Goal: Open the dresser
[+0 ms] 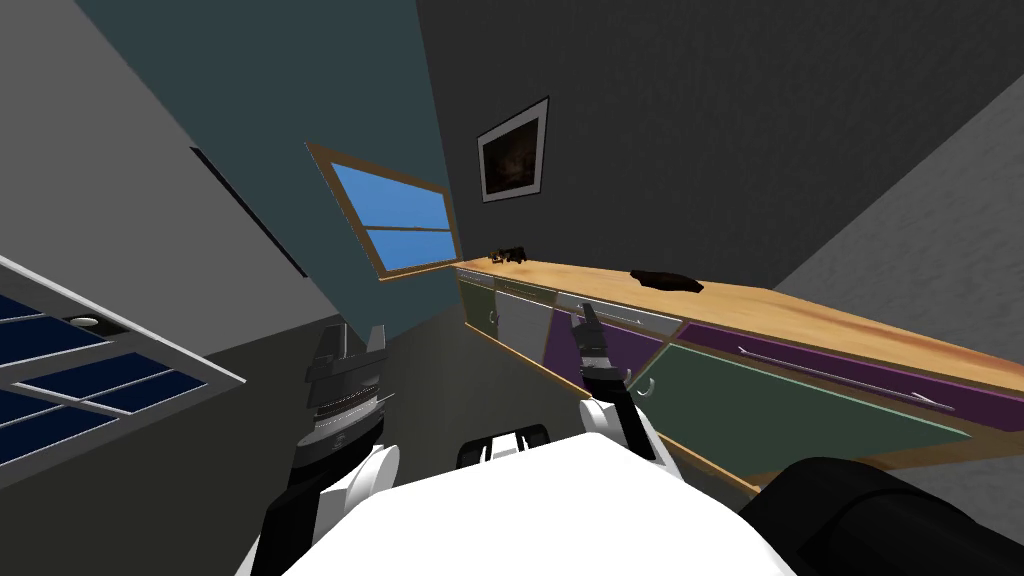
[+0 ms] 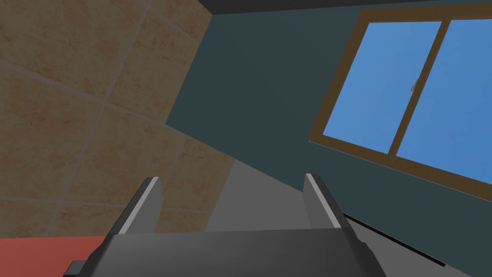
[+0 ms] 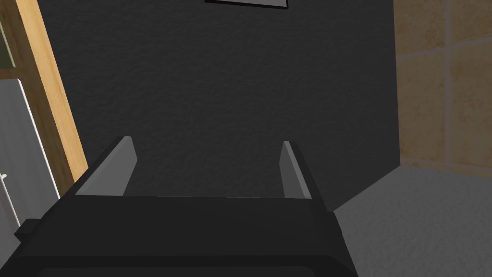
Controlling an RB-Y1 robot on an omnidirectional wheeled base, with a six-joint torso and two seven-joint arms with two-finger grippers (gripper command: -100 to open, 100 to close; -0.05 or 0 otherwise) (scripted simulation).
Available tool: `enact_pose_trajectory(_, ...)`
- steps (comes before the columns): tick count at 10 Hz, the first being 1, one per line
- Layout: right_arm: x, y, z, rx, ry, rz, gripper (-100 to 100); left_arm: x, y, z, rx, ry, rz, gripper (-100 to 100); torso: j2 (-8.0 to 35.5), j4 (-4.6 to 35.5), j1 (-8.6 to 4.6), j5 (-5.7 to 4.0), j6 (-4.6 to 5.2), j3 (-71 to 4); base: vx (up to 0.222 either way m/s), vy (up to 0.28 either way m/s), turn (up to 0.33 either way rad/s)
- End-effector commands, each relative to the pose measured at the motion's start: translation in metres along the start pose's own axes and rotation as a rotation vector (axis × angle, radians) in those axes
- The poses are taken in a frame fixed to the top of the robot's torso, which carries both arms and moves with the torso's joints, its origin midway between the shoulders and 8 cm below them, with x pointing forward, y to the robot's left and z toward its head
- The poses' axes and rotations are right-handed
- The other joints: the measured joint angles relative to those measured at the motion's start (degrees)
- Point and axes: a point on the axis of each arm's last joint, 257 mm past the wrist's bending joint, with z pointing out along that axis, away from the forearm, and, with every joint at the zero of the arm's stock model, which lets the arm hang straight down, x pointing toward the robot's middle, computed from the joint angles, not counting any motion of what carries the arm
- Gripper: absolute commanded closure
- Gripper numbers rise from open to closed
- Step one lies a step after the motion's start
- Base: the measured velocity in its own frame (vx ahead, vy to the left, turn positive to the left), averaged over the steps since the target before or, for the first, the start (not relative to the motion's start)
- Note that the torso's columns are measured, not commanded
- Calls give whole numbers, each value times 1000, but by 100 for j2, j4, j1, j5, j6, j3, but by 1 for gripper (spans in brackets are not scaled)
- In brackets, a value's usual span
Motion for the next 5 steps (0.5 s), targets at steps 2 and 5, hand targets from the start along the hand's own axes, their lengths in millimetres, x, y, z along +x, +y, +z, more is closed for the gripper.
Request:
enact_pose_trajectory(2, 3, -1, 0, 1, 29, -35, -100, 0, 0, 0, 0, 0, 0, 0, 846, 846, 0, 0, 0, -1692, 7, 1, 1)
enact_pose_trajectory(5, 12, -7, 1, 4, 97, -149, -100, 0, 0, 0, -1, 0, 0, 0, 1102, 1106, 2, 1, 0, -2227, 25, 9, 2)
